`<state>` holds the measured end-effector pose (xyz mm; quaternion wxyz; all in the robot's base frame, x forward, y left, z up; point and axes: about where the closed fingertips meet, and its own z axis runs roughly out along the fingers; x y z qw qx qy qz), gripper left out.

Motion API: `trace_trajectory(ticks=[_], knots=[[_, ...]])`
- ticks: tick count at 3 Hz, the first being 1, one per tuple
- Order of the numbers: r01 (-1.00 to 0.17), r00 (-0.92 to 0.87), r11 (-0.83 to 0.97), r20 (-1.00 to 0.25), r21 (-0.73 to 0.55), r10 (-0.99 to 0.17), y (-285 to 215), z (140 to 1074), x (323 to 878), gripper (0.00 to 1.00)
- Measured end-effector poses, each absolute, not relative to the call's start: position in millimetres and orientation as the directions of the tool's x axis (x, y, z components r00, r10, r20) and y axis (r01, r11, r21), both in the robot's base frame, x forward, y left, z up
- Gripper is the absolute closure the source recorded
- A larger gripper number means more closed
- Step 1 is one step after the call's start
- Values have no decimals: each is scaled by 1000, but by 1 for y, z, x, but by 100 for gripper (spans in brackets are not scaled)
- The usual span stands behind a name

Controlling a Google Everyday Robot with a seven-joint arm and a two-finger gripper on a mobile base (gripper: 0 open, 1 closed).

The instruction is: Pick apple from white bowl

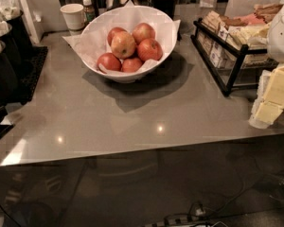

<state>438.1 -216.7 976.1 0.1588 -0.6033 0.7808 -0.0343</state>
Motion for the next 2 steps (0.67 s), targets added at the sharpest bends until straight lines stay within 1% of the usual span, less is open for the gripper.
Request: trace_trajectory(ticks=[1,2], knots=[[-931,-222,270,-207,-245,-953,-217,976,438,0],[-928,-209,267,-232,-258,-950,-213,980,444,0]])
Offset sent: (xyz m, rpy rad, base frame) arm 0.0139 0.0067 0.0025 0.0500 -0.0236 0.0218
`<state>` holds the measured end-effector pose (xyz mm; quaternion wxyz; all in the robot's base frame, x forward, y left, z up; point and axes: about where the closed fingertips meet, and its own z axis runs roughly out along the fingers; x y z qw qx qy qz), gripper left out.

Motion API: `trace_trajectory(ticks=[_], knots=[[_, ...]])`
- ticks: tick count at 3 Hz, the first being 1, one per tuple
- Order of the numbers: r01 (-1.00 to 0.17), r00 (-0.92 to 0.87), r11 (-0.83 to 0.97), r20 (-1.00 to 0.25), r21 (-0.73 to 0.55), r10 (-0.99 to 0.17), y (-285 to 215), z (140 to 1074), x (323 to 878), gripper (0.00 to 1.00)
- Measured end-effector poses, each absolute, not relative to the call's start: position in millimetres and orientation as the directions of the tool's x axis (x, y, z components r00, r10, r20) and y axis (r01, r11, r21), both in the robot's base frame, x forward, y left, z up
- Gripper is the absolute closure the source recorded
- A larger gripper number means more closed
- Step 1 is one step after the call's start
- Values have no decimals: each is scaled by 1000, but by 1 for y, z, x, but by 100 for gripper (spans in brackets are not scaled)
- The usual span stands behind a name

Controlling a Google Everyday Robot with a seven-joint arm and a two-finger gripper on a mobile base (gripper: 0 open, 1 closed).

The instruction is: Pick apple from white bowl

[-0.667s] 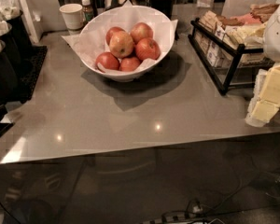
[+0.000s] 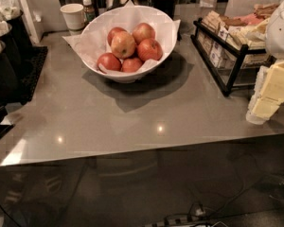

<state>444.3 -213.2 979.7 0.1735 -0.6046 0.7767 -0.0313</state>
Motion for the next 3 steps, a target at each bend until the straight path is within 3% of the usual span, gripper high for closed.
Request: trace_trajectory(ticks=[2,3], knots=[[-944,-74,224,-508,-241,-858,-176,1004,528,0],[-931,-50,235,-540,-280,-840,-175,1025,538,0]])
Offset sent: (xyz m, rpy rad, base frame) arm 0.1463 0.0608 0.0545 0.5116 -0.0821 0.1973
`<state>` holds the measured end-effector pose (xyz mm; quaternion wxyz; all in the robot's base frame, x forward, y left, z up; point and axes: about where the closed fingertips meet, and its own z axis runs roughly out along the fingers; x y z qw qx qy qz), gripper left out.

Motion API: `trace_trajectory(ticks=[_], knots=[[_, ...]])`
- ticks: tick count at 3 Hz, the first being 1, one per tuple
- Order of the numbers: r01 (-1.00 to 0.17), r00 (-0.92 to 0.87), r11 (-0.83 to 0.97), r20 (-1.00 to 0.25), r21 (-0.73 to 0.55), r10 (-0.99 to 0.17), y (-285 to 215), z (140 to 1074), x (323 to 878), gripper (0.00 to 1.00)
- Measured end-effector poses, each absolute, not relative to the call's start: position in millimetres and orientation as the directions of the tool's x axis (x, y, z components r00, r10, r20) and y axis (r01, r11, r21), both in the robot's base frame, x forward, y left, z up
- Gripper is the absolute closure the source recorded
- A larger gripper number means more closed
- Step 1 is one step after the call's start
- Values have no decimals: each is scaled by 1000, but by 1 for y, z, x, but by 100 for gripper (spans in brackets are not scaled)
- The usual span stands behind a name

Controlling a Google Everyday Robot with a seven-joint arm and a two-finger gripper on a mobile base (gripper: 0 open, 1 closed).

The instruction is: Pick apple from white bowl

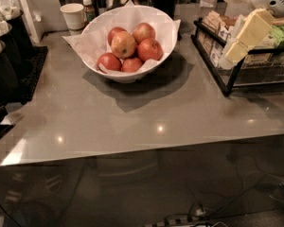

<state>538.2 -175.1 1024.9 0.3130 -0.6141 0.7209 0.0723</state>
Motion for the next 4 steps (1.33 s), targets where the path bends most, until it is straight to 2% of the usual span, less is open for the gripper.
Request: trace_trajectory(ticks=[1,2,3,4], knots=[[-930,-50,236,-540,-281,-840,-175,1025,538,0],[-923,-70,282,-605,-263,-793,-173,1016,561,0],[-943,-46,242,-632,-227,-774,-149,997,598,0],[-972,11,142,-639,-188,-769,-100,974,641,0]])
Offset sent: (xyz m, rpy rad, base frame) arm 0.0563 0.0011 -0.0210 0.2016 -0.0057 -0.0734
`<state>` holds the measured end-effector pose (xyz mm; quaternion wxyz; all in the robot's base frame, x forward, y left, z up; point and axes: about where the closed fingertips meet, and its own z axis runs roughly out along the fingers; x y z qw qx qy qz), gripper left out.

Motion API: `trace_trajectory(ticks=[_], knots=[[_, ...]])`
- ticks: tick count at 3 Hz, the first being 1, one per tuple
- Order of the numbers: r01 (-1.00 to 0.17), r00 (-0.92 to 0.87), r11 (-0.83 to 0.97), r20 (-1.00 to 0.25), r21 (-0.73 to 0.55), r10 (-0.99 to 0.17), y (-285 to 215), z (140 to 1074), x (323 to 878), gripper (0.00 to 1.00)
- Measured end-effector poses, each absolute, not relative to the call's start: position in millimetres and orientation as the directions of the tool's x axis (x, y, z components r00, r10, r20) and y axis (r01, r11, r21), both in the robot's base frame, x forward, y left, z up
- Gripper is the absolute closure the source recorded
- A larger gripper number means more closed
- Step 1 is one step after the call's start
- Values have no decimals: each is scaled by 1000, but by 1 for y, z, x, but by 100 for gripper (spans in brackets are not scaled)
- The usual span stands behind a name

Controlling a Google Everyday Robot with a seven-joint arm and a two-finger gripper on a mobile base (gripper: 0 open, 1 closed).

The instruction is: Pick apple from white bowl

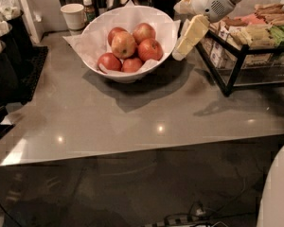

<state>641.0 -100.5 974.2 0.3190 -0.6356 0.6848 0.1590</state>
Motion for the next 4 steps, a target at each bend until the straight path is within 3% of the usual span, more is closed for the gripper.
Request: trace_trajectory(ticks=[2,4], knots=[[-975,42,114,-661,-191,-749,-84,969,651,0],[-992,122,-69,-662,-105,-740,-13,931,669,0]])
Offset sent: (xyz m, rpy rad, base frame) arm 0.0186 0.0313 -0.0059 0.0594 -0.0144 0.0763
